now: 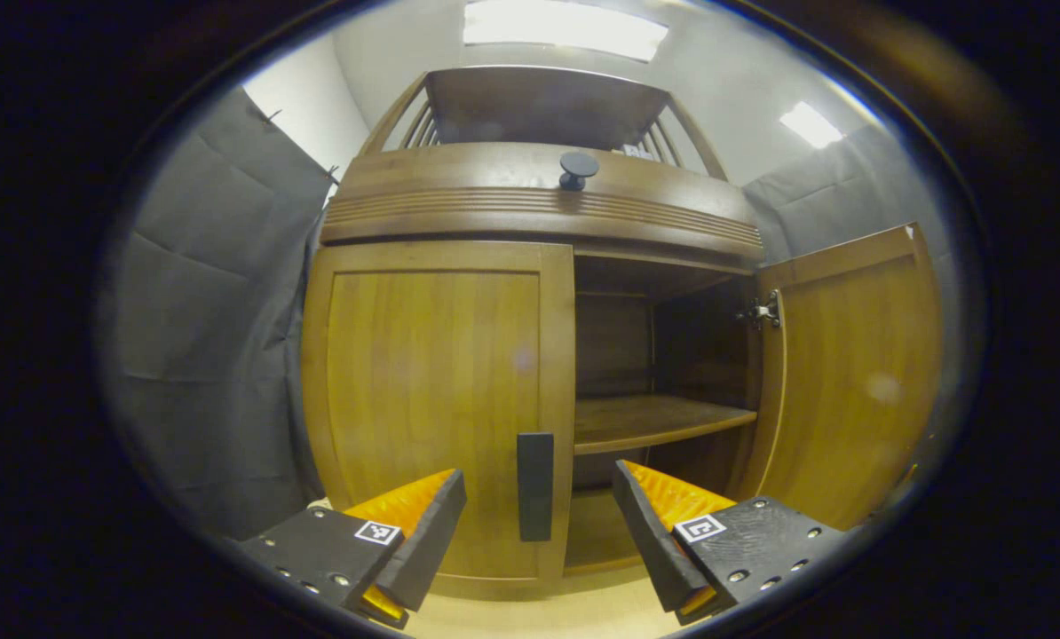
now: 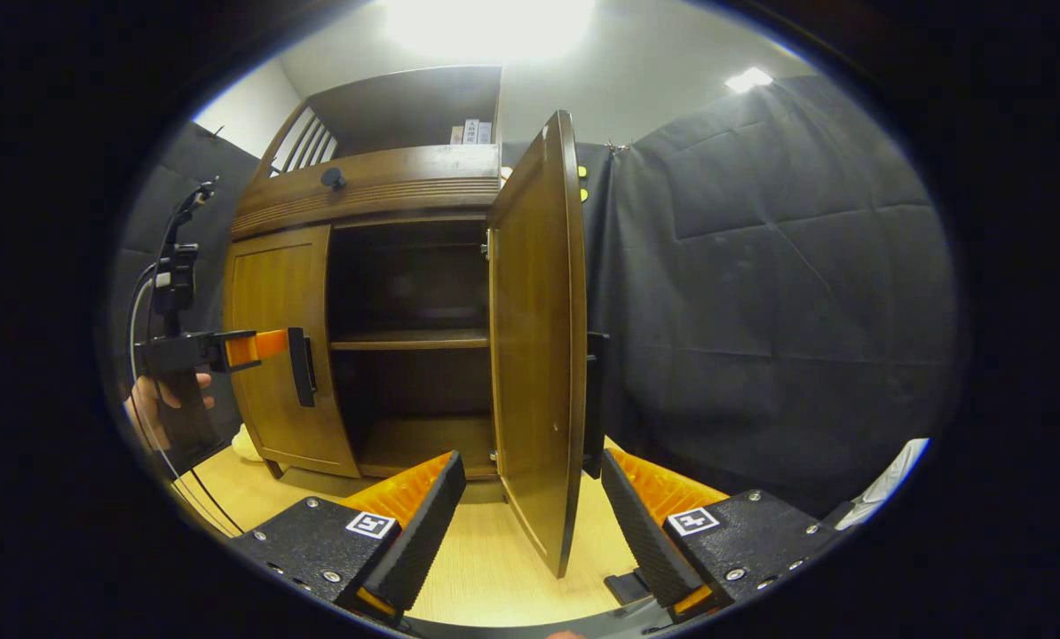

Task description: Open the right door of the double-door shoe cabinet with the right hand, and open the left door with the left hand.

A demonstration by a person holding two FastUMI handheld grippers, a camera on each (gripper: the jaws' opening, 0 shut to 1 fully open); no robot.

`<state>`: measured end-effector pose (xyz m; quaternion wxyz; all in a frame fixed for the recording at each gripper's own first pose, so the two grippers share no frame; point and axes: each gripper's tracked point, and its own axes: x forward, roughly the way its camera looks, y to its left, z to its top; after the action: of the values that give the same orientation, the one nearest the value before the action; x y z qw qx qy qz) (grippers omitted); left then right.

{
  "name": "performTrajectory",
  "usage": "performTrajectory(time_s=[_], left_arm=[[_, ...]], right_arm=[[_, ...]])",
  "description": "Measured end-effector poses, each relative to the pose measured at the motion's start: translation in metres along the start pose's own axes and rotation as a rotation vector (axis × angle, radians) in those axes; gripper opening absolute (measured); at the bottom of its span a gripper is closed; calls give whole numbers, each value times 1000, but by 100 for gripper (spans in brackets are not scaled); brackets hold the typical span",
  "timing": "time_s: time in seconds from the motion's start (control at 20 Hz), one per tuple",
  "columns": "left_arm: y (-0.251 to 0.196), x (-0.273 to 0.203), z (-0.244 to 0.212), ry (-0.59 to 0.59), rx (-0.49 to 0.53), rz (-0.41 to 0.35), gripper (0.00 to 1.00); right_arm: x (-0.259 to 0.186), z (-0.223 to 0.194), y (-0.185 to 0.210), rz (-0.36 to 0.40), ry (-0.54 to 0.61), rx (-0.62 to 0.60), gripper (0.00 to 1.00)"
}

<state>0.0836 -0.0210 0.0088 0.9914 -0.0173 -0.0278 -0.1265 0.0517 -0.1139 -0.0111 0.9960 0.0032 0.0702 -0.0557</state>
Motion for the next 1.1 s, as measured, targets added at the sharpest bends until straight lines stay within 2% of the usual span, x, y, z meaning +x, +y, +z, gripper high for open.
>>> performTrajectory(time_s=[0.15, 0.2, 0.25, 0.3, 0.35, 0.4, 0.45, 0.55, 0.7, 0.75, 0.8, 0.9, 1.05, 1.1], left_arm=[[8, 25, -17, 30, -12, 27, 96], [11, 33, -25, 44, -9, 33, 100], [11, 41, -32, 57, -3, 37, 95], [9, 48, -39, 72, 1, 39, 100], [8, 56, -46, 83, 2, 39, 100], [8, 63, -52, 94, 0, 40, 95], [8, 70, -56, 108, -1, 45, 100], [10, 78, -63, 116, 3, 53, 89], [12, 85, -69, 121, -10, 57, 64], [13, 86, -69, 119, -16, 58, 64], [11, 85, -71, 125, -28, 42, 70], [6, 87, -77, 140, -63, 41, 55], [8, 82, -81, 149, -34, 43, 31], [8, 81, -79, 149, -36, 41, 27]], right_arm=[[5, -2, 12, 20, 9, -1, 94], [8, -4, 13, 26, 13, -5, 94], [9, -7, 16, 33, 15, -7, 95], [10, -7, 19, 40, 18, -7, 95], [13, -6, 21, 47, 20, -7, 95], [17, -6, 23, 52, 23, -7, 95], [20, -7, 24, 55, 28, -7, 95], [23, -12, 26, 61, 43, 6, 95], [22, -12, 30, 68, 48, 15, 95], [22, -12, 30, 71, 48, 11, 96], [22, -13, 30, 71, 49, 7, 96], [22, -12, 30, 68, 50, 4, 95], [21, -10, 31, 81, 45, 10, 96], [22, -9, 31, 84, 39, 8, 95]])
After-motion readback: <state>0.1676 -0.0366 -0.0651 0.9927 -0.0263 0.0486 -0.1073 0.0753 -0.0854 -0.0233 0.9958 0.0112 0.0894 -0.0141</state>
